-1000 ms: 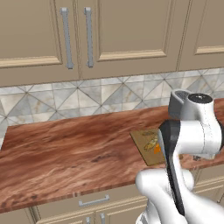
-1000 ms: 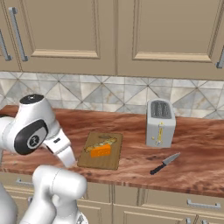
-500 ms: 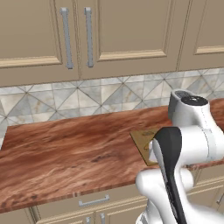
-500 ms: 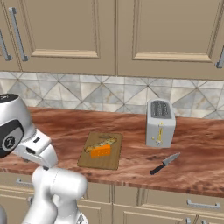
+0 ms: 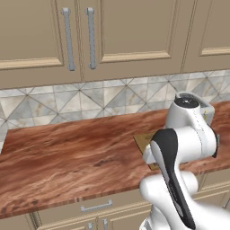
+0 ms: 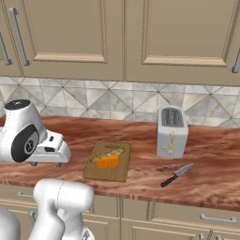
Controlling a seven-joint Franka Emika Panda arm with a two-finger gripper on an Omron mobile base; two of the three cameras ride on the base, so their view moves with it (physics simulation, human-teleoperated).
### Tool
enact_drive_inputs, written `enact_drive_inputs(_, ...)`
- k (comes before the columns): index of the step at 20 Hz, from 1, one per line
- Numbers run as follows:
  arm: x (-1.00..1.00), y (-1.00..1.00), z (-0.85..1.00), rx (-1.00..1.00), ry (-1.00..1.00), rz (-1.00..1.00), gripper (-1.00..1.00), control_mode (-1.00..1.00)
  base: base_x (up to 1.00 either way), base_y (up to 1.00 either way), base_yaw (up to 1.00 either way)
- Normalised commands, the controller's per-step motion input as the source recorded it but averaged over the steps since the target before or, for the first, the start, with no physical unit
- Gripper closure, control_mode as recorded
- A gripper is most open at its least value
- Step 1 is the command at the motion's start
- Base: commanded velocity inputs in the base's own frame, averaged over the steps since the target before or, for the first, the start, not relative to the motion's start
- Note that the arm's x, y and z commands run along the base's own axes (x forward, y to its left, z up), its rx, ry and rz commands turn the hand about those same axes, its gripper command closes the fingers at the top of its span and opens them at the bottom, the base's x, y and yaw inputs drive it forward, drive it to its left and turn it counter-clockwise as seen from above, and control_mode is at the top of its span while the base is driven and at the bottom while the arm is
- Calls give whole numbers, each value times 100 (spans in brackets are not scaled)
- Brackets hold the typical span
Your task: Retrieve the sausage and cheese from the fridge and place them on the cutting board on the counter.
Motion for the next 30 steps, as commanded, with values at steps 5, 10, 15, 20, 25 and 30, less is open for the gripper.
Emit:
enact_drive_inputs(5,-42,-2,-42,-1,-25,10,-100,-100,0,0,0)
enact_drive_inputs(10,-3,0,-4,-1,0,0,-100,-100,0,0,0)
enact_drive_inputs(15,0,0,0,0,0,0,-100,-100,0,0,0)
enact_drive_inputs(20,0,0,0,0,0,0,-100,-100,0,0,0)
enact_drive_inputs(25,0,0,0,0,0,0,-100,100,0,0,0)
enact_drive_inputs(30,0,0,0,0,0,0,-100,100,0,0,0)
